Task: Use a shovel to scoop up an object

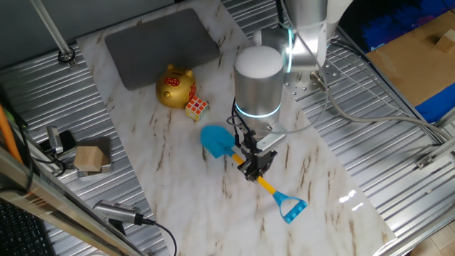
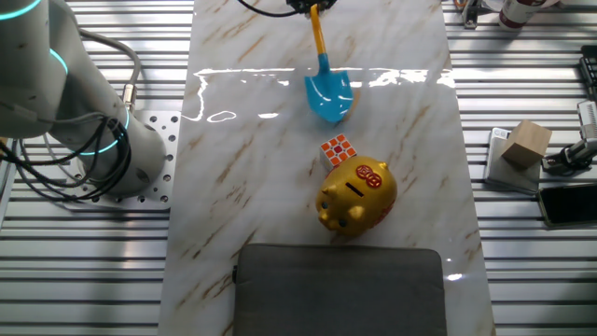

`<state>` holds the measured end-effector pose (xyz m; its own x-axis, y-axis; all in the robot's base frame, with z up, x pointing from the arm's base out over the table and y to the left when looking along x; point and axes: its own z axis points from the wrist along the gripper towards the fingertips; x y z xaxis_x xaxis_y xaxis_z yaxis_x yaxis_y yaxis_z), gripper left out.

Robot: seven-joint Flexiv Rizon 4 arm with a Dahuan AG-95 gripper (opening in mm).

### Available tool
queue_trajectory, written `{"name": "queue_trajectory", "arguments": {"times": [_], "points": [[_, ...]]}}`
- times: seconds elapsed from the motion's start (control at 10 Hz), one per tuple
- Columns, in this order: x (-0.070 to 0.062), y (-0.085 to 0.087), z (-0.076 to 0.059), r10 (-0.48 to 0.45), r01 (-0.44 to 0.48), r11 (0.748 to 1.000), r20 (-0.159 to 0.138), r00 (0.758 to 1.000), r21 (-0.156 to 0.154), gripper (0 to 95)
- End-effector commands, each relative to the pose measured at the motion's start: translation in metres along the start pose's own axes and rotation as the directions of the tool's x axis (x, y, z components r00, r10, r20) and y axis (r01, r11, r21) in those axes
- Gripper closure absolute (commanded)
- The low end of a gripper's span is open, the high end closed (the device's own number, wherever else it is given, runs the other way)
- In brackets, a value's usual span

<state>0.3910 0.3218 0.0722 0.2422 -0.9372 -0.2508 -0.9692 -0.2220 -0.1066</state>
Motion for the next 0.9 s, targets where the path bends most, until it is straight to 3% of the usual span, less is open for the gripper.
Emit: {"name": "queue_trajectory", "arguments": {"times": [0.1, 0.6, 0.9], "points": [[-0.0025, 0.0014, -0.003, -0.008, 0.009, 1.0, 0.01, 1.0, -0.009, 95.0], [-0.0025, 0.0073, -0.0015, 0.026, -0.026, 0.999, 0.003, 1.0, -0.018, 95.0], [-0.0026, 0.009, -0.0008, 0.037, -0.038, 0.999, -0.023, 0.999, -0.021, 95.0]]}}
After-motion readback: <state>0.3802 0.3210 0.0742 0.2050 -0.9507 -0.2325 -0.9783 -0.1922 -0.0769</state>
